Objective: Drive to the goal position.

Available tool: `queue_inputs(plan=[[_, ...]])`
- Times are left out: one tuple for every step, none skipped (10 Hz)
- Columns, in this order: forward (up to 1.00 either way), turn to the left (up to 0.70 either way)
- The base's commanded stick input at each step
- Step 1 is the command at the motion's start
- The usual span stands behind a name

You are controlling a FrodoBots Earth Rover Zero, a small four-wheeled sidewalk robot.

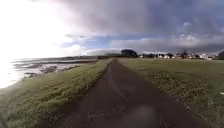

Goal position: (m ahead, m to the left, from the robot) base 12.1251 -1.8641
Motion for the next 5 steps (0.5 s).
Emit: queue_inputs(plan=[[0.0, 0.0], [0.0, 0.0], [0.0, 0.0], [0.0, 0.0], [0.22, 0.0]])
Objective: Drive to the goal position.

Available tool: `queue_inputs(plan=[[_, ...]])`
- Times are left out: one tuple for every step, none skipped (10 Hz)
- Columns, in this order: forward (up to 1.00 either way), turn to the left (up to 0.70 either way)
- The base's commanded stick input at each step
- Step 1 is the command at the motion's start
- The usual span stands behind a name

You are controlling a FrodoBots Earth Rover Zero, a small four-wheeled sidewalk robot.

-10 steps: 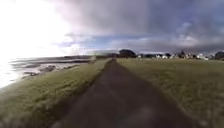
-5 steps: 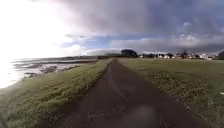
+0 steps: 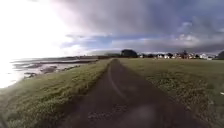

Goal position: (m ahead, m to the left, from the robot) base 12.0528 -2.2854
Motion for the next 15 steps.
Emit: queue_inputs(plan=[[0.69, 0.0], [0.7, 0.0], [0.7, 0.0], [0.7, 0.0], [0.7, 0.0], [0.7, -0.05], [0.7, -0.2], [0.7, -0.35], [0.7, -0.35], [0.7, -0.35], [0.7, -0.35], [0.7, -0.35], [0.7, -0.35], [0.7, -0.35], [0.7, -0.22]])
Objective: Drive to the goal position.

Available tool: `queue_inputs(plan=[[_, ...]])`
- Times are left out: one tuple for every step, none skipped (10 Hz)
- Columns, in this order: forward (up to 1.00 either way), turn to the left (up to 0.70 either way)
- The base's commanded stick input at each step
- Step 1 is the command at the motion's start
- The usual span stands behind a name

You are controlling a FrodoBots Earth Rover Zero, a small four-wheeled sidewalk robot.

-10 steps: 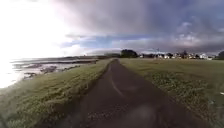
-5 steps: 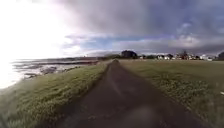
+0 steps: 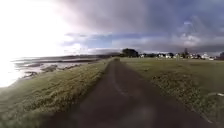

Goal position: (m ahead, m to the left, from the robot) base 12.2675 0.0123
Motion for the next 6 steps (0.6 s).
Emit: queue_inputs(plan=[[0.7, 0.0], [0.7, 0.0], [0.7, 0.0], [0.7, 0.0], [0.7, 0.0], [0.7, 0.0]])
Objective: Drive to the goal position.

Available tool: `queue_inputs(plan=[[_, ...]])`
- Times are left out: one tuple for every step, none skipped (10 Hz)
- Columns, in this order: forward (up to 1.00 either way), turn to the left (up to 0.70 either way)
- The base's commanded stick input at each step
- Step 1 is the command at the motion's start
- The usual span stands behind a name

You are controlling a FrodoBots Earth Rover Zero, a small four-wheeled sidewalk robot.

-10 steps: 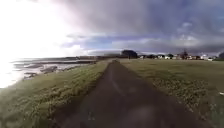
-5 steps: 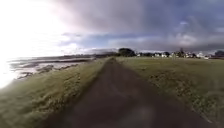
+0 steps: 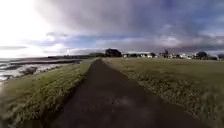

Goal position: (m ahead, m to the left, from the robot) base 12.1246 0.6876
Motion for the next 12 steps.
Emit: queue_inputs(plan=[[0.7, 0.02], [0.7, 0.25], [0.7, 0.35], [0.7, 0.33], [0.7, 0.08], [0.7, 0.0], [0.7, 0.0], [0.7, 0.0], [0.7, 0.0], [0.7, 0.0], [0.7, 0.0], [0.7, 0.0]])
